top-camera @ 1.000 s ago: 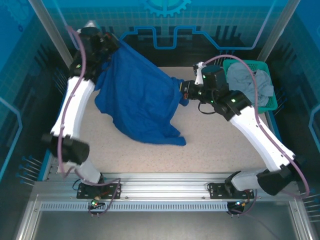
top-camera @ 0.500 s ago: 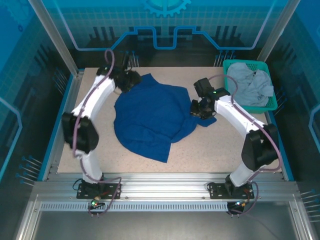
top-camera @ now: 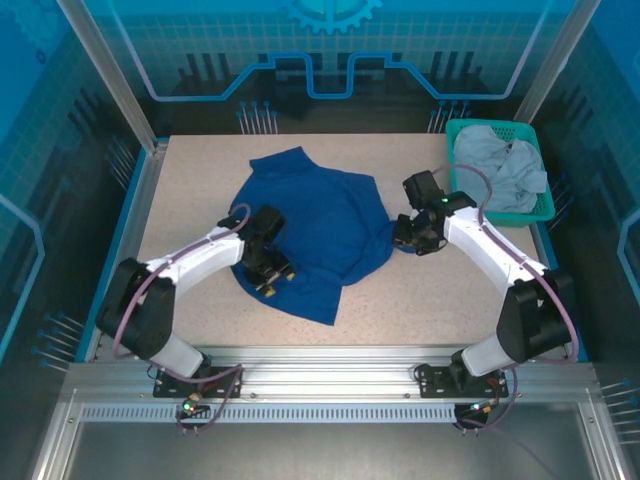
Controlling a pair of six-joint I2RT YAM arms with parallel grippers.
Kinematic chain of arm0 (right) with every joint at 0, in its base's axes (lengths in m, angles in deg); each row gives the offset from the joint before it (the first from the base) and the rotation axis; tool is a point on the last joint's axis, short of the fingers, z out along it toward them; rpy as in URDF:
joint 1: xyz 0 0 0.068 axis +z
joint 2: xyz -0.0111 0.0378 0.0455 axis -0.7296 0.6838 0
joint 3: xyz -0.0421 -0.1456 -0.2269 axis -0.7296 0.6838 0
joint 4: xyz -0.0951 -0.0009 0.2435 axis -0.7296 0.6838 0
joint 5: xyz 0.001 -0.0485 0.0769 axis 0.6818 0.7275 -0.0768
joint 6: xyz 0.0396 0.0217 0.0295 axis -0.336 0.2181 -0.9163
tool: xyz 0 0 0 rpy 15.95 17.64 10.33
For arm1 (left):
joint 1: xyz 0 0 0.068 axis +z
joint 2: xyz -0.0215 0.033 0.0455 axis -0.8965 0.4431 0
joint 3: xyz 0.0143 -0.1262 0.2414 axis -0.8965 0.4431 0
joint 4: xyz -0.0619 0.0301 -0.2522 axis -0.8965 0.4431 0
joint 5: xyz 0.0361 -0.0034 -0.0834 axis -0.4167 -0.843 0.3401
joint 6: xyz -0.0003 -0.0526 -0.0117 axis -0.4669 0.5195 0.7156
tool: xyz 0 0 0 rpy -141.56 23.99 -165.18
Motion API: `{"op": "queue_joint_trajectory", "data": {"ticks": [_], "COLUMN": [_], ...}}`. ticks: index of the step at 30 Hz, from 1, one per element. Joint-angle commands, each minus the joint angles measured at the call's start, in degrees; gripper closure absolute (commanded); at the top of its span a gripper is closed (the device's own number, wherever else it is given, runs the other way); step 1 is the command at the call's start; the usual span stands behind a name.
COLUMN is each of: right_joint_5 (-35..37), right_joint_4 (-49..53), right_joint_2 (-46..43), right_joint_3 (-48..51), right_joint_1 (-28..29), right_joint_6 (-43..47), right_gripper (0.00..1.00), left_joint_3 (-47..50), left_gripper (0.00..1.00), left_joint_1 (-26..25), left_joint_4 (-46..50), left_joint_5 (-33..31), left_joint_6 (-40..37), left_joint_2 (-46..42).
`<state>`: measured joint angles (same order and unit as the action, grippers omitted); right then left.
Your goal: Fold and stack the t-shirts
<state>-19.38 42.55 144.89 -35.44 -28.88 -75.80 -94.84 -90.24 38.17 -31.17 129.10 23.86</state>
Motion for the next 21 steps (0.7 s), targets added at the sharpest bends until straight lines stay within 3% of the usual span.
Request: {"op": "queue_joint_trajectory", "data": {"ticks": [1,6,10,15,18,21], "right_joint_5": [-0.7,-0.6,2.0,3.7,3.7,4.7], "right_joint_4": [-1.9,-1.9,0.6,2.1,1.8,1.6], "right_joint_2": [0.3,2.0,4.3,7.7,10.6,14.4], "right_joint_3": [0.3,-1.5,-4.5,-7.1,-8.7,-10.4], "right_joint_1": [-2.6,-5.1,-5.9,-6.0,-5.0,-2.5], "right_joint_6": [1.2,1.8,1.2,-3.0,-6.6,-11.3], "right_gripper": [0.62,0.63,0.63,0.62,0.62,0.62], "left_joint_3": [-0.6,0.7,5.0,1.2,-4.7,-8.4], "left_gripper": [0.53,0.66,0.78,0.76,0.69,0.61], "left_joint_1": [0.7,5.1,14.2,24.9,26.0,25.2], "left_joint_4": [-7.0,-5.3,-4.3,-3.9,-3.3,-1.2], "left_joint_5": [-1.6,-5.8,-11.3,-13.8,-12.3,-11.7], "left_joint_6": [5.0,3.2,-2.8,-15.6,-20.9,-20.8], "left_joint_2": [3.4,8.0,5.0,4.7,6.3,5.9]}}
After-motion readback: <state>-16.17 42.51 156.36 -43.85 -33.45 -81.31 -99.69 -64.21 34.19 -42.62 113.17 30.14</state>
